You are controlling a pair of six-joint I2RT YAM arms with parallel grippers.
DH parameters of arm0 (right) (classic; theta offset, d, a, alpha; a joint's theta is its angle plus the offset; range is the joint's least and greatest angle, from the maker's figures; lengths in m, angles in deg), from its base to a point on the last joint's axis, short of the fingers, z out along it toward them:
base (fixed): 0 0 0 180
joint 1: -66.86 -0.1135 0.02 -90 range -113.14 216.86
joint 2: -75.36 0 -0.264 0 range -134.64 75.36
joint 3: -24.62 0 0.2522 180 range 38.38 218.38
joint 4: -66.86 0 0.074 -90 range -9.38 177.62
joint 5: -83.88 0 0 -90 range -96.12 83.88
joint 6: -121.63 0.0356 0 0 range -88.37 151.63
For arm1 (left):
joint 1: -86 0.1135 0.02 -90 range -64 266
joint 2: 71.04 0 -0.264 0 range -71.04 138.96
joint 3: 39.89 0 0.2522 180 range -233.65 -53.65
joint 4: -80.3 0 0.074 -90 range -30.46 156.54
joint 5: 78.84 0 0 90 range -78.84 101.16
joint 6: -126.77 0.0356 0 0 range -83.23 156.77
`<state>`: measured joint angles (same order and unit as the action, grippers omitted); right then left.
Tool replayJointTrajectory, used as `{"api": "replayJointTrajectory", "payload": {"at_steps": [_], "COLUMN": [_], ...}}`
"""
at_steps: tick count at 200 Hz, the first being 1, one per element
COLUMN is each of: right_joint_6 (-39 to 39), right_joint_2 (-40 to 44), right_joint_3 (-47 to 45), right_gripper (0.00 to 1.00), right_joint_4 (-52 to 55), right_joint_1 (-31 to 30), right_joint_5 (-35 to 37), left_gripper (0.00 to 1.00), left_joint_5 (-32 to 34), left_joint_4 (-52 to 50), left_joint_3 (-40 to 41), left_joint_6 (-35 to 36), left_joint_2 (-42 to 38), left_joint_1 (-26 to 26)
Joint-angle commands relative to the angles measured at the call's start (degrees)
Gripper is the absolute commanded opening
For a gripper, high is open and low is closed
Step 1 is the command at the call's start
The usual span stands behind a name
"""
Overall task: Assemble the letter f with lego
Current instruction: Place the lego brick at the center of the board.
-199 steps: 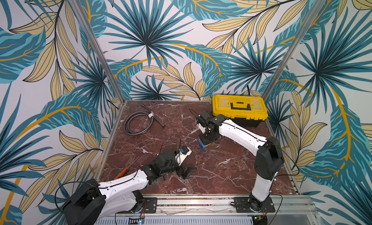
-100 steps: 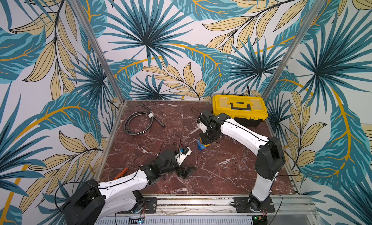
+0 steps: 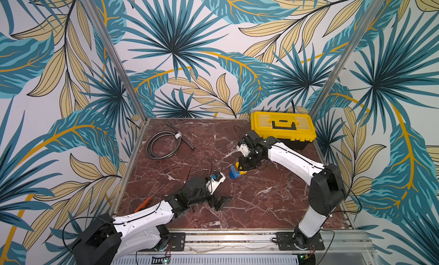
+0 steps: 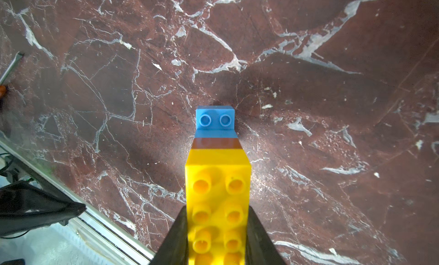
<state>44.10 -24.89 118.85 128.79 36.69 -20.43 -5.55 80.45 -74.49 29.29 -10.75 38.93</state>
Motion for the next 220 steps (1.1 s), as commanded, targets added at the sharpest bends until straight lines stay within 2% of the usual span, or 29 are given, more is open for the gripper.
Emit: {"api": "replayJointTrajectory", "payload": {"at_steps": [1, 62, 117, 220], "right_joint_6": [2.21, 5.16, 7.06, 8.82], "right_joint_2": [2.46, 4.49, 3.67, 0.28], "right_joint_3": [-3.75, -11.49, -14.79, -19.17], "right_gripper": [0.31, 0.36, 0.40, 0.43], "right_joint_4": [-5.48, -13.43, -18.47, -24.45], "right_joint_1": [1.54, 4.98, 6.42, 7.58], "right_joint_5": [-4.77, -10.62, -14.94, -16.02], "left_gripper": [0.99, 0.99, 0.99, 0.99], "left_joint_5": [0.34, 0.23, -0.07, -0.43], "left_joint_4": [0.50, 0.50, 0.50, 0.50], "left_joint_3": [-0.91, -1.35, -1.84, -2.26], "left_joint_6": [-0.06, -0.08, 0.01, -0.11], "left_joint_2": [-0.78, -0.42, 0.18, 1.43], "left_joint_1": [-0.12, -0.17, -0.16, -0.18]}}
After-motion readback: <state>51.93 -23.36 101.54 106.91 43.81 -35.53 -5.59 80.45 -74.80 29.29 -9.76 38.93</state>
